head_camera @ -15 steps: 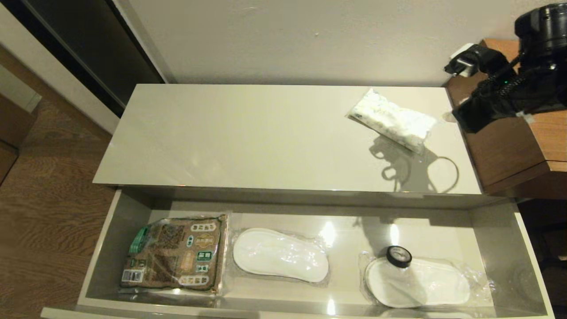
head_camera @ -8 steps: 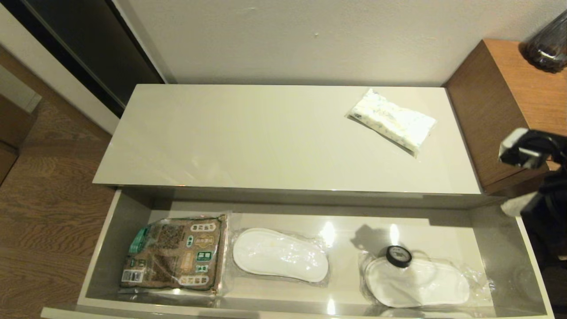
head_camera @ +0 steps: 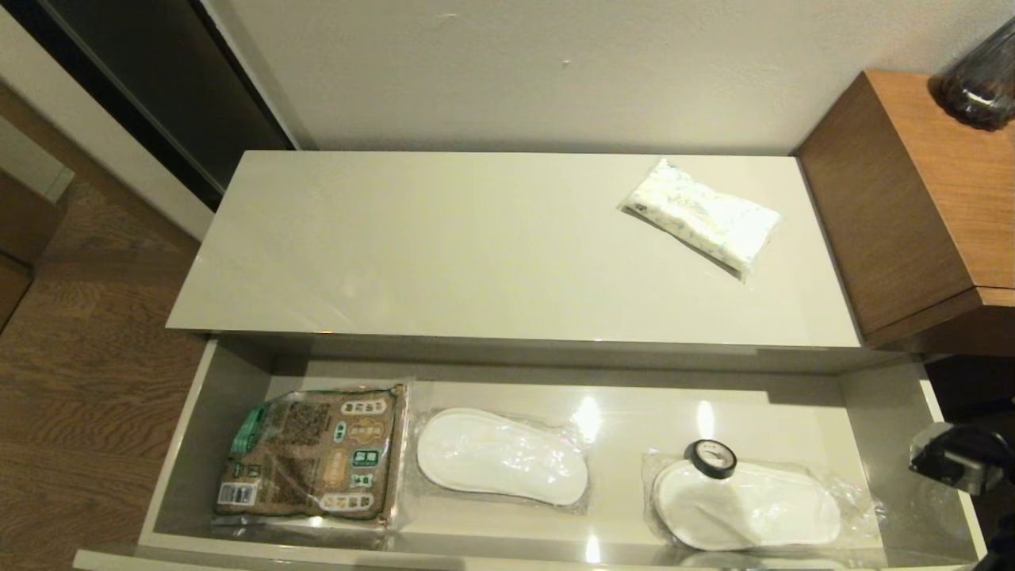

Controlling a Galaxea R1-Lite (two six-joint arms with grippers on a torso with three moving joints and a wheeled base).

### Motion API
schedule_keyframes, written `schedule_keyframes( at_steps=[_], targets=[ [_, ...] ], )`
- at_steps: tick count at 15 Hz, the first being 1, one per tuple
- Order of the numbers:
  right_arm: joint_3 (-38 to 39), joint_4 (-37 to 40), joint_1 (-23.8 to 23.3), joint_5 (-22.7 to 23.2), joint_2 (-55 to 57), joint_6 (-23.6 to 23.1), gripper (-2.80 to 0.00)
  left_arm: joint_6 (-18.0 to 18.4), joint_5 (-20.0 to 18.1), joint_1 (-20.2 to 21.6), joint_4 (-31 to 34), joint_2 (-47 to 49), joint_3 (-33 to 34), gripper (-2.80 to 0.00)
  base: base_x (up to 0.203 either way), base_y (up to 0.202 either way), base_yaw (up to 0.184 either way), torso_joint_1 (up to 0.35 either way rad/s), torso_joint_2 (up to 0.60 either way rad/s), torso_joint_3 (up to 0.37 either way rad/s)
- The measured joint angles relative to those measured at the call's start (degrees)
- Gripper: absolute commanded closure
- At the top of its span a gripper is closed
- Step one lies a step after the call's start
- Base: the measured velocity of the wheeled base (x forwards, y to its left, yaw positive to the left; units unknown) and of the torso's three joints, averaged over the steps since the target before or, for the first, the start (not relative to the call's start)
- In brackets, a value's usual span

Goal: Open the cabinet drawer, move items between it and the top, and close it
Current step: Close the drawer

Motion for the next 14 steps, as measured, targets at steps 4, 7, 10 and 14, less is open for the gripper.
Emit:
schedule_keyframes(
  at_steps=[4,7,10,14],
  targets=[
    [3.5,1.8,0.1,3.3,-0.3,8.0,0.0,0.0,0.0,0.0,0.0,0.0,0.0,0.0,0.0,0.0,0.0,0.0,0.0,0.0],
    [6.2,4.3,0.1,5.8,-0.8,11.0,0.0,0.0,0.0,0.0,0.0,0.0,0.0,0.0,0.0,0.0,0.0,0.0,0.0,0.0],
    [12.5,2.3,0.3,6.3,-1.4,12.1,0.0,0.0,0.0,0.0,0.0,0.0,0.0,0.0,0.0,0.0,0.0,0.0,0.0,0.0],
    [20.0,-5.1,0.3,6.1,-1.5,11.9,0.0,0.0,0.0,0.0,0.0,0.0,0.0,0.0,0.0,0.0,0.0,0.0,0.0,0.0]
  ],
)
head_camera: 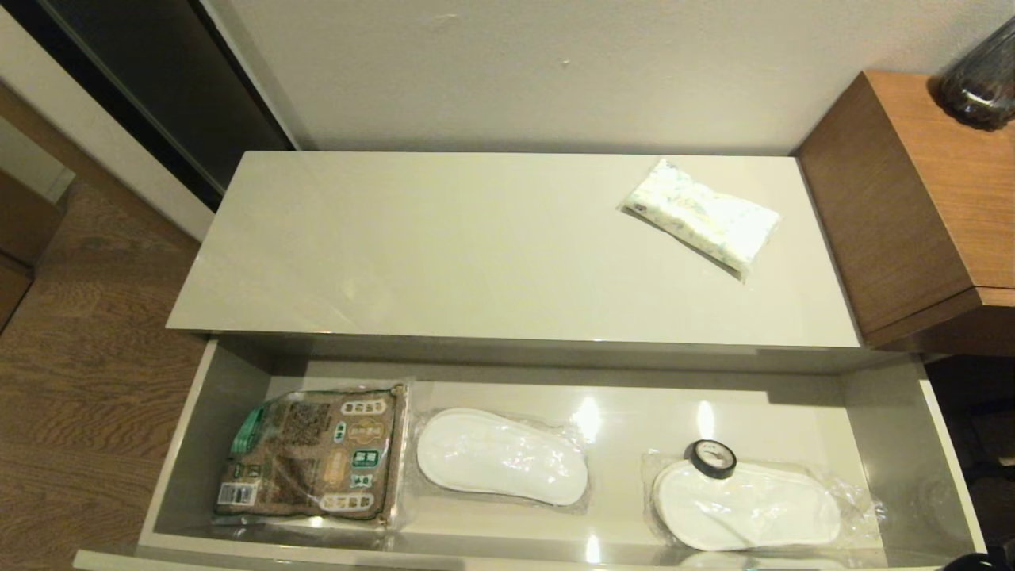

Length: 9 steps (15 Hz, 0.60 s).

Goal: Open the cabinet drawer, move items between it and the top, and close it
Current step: Close the drawer

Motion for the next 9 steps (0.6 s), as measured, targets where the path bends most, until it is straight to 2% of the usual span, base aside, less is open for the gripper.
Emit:
schedule_keyframes(
  at_steps=[3,9],
  targets=[
    [2.2,-4.0,0.0,0.0,1.6,0.1,0.0,0.0,0.0,0.0,0.0,0.0,0.0,0.0,0.0,0.0,0.0,0.0,0.0,0.0],
    [6.7,-26.3,0.2,-0.2,21.9,0.0,0.0,0.0,0.0,0.0,0.0,0.0,0.0,0.0,0.0,0.0,0.0,0.0,0.0,0.0]
  ],
)
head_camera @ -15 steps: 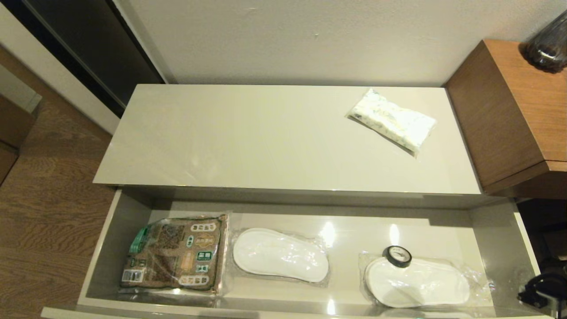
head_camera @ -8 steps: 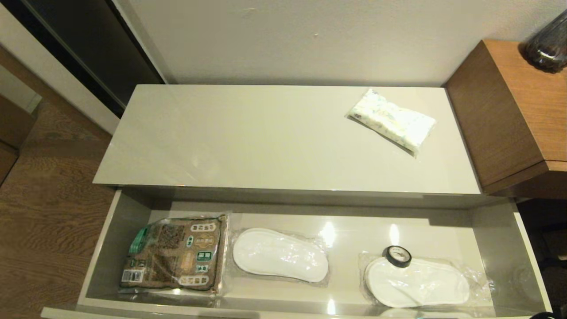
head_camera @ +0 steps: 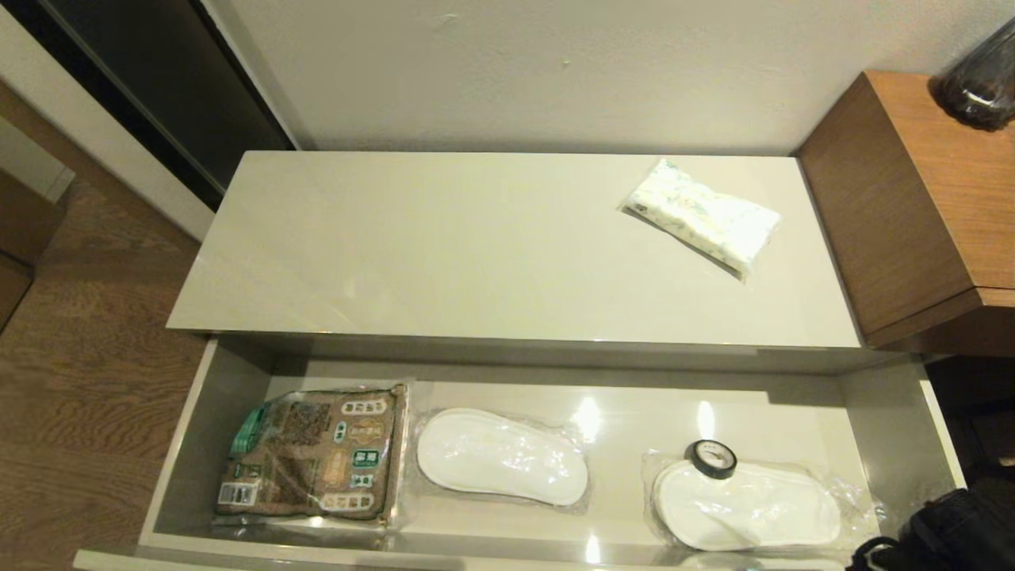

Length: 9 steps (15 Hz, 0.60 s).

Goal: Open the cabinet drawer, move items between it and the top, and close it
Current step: Close the drawer

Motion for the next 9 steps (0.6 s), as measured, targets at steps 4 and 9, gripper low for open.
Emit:
schedule_keyframes(
  at_steps=[4,9],
  targets=[
    [0.7,-4.5,0.2,0.0,5.7,0.0,0.0,0.0,0.0,0.0,0.0,0.0,0.0,0.0,0.0,0.0,0.0,0.0,0.0,0.0],
    [1.7,-22.2,0.2,-6.4,15.4,0.0,0.0,0.0,0.0,0.0,0.0,0.0,0.0,0.0,0.0,0.0,0.0,0.0,0.0,0.0]
  ],
)
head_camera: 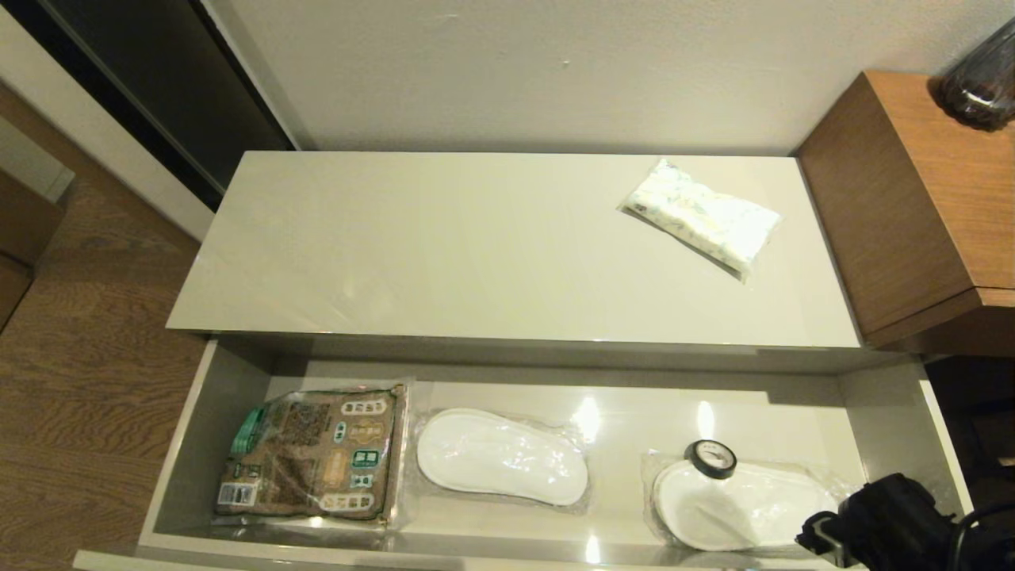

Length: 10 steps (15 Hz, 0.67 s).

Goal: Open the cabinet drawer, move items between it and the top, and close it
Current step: Close the drawer

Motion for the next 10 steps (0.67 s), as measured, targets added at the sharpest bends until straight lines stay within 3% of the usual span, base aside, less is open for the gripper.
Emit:
schedule_keyframes(
  at_steps=[2,8,10],
  targets=[
    [0.4,-9.4,0.0,-3.6,4.2,-0.1,0.0,0.0,0.0,0.0,0.0,0.0,0.0,0.0,0.0,0.0,0.0,0.0,0.0,0.0],
    [-1.6,-27.4,0.0,-8.1,9.8,-2.2,0.0,0.0,0.0,0.0,0.0,0.0,0.0,0.0,0.0,0.0,0.0,0.0,0.0,0.0],
    [-3.5,-27.0,-0.1,-8.8,8.9,-2.6,0.0,0.0,0.0,0.0,0.0,0.0,0.0,0.0,0.0,0.0,0.0,0.0,0.0,0.0]
  ],
)
